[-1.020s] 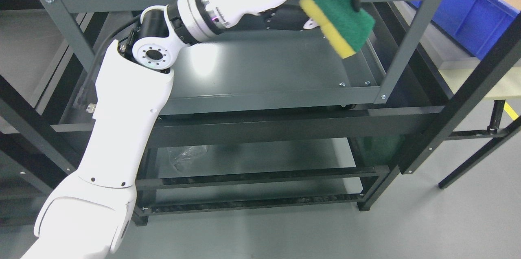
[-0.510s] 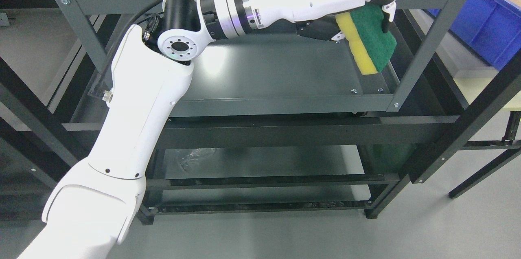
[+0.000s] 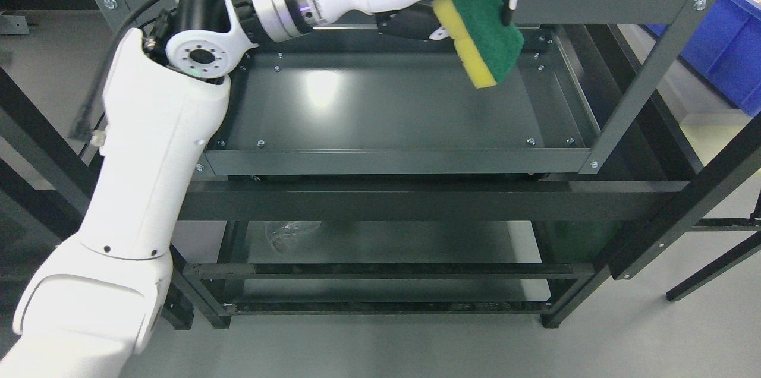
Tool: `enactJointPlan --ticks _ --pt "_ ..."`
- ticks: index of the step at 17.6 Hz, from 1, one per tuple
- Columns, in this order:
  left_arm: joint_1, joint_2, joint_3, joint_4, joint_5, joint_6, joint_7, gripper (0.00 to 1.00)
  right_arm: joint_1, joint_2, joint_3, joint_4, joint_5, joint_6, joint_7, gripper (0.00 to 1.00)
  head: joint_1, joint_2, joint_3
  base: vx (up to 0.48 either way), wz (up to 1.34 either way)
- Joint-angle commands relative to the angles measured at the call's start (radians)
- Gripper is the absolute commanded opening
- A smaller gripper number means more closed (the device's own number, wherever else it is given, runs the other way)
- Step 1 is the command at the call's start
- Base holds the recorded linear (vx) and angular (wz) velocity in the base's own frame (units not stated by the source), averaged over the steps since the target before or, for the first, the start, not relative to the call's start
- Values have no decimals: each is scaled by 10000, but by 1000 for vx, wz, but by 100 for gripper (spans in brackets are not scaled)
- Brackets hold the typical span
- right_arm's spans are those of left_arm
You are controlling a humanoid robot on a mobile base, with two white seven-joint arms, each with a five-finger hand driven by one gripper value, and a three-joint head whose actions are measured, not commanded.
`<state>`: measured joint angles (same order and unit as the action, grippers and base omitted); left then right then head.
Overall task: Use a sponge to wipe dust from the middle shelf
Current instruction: 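Sweep the sponge across the shelf toward the left arm's side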
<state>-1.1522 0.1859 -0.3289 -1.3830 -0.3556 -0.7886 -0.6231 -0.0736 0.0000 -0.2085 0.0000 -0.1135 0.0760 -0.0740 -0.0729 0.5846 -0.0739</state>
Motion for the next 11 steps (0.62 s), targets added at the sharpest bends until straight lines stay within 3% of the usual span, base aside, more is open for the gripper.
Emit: enactJointPlan --ticks 1,5,9,11 --pt "920 4607 847 -1219 2309 32 3 2 -1 -175 -1 -174 0 7 4 100 0 0 0 22 8" --pt "2223 6680 1813 -1188 3569 32 3 2 -1 -175 -1 -174 0 7 4 100 0 0 0 26 14" --pt "3283 8047 2980 -1371 4657 32 3 2 -1 -175 -1 -174 0 7 4 100 0 0 0 3 22" --pt "3331 8219 2982 -1434 4921 32 3 2 -1 -175 -1 -174 0 7 4 100 0 0 0 0 0"
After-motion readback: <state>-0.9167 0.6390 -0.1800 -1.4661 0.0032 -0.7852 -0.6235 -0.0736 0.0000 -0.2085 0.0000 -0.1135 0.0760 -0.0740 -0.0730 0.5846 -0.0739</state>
